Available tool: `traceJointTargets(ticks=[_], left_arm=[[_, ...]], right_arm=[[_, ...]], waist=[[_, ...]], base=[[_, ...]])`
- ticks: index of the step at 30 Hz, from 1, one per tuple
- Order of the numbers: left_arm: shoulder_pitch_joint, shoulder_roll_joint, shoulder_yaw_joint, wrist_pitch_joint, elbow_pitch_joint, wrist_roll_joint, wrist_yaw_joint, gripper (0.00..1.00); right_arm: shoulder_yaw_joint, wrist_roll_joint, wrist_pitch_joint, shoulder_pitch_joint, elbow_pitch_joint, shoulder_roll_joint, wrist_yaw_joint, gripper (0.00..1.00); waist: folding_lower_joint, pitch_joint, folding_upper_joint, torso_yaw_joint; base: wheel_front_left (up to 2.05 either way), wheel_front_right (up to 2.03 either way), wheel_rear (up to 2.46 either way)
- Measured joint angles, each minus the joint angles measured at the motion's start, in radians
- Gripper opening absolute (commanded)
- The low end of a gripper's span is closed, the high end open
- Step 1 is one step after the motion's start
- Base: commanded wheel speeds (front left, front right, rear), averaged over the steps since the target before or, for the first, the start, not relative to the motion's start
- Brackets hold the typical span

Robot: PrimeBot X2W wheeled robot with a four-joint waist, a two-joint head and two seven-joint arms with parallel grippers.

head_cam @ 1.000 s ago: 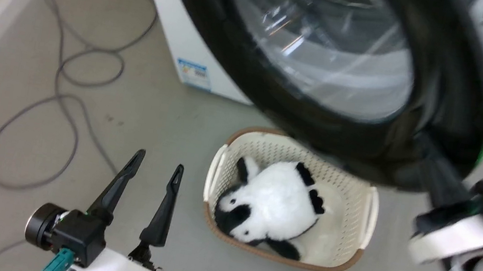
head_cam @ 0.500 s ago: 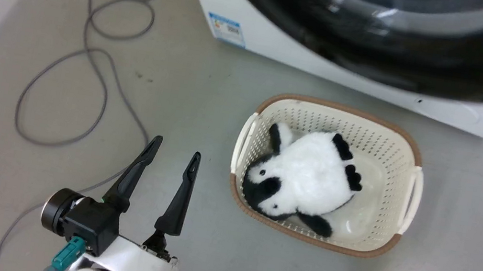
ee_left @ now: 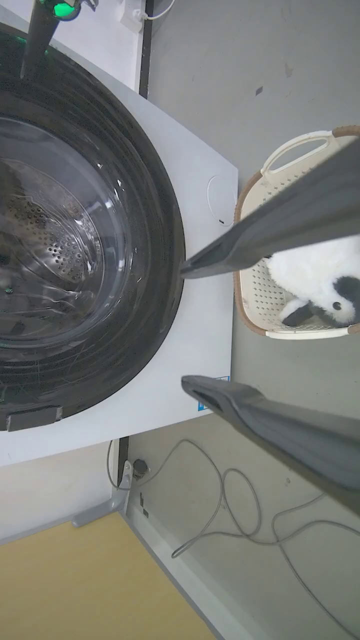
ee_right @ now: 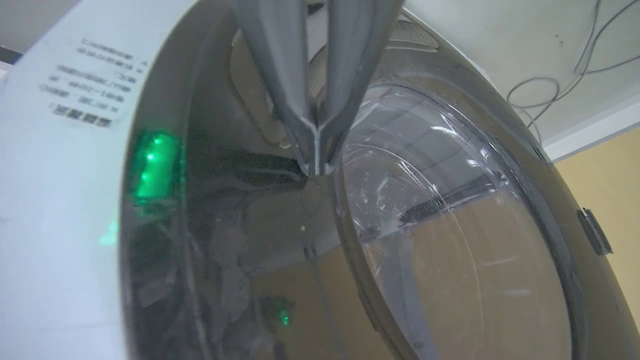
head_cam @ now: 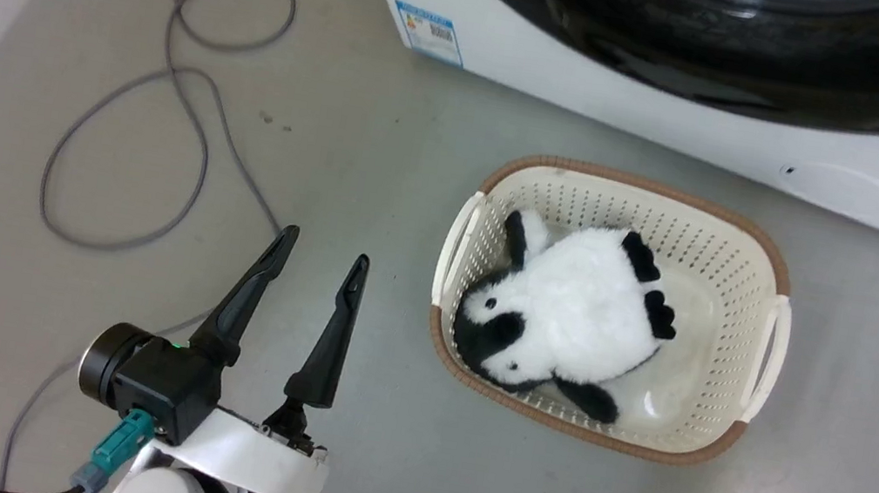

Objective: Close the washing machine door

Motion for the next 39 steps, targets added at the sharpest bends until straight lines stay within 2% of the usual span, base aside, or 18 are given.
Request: traceJointTargets(ticks=[6,12,18,23,30,39], left_arm=[[0.011,-0.002,0.038,0.000,0.026,-0.034,0.000,1.00],[0.047,-0.002,0.076,0.000,0.053,-0.036,0.000,1.00],[0.087,-0.002,0.107,0.000,0.082,-0.022,0.000,1.00],[0.114,-0.002,0.124,0.000,0.092,-0.016,0.000,1.00],[0.158,-0.002,0.142,0.000,0.096,0.011,0.000,1.00],[0.191,-0.002,0.150,0.000,0.148,0.024,0.000,1.00]], right_arm=[[-0.012,0.001,-0.041,0.065,0.012,0.020,-0.011,0.00],[-0.017,0.012,-0.061,0.218,-0.028,0.081,-0.011,0.00],[-0.068,-0.003,-0.068,0.396,-0.147,0.166,-0.011,0.00],[-0.118,-0.032,-0.068,0.562,-0.265,0.268,-0.011,0.00],[-0.169,-0.067,-0.068,0.756,-0.368,0.382,-0.012,0.00],[-0.153,-0.115,-0.068,0.891,-0.405,0.425,-0.012,0.00]], waist=[[0.0000,-0.070,0.0000,-0.015],[-0.0001,-0.171,0.0000,-0.047],[-0.0002,-0.268,0.0000,-0.096],[-0.0002,-0.334,0.0000,-0.140],[-0.0002,-0.404,0.0000,-0.192],[-0.0002,-0.460,0.0000,-0.222]], base=[[0.00,0.00,0.00],[0.00,0.00,0.00],[0.00,0.00,0.00],[0.00,0.00,0.00],[0.00,0.00,0.00],[0.00,0.00,0.00]])
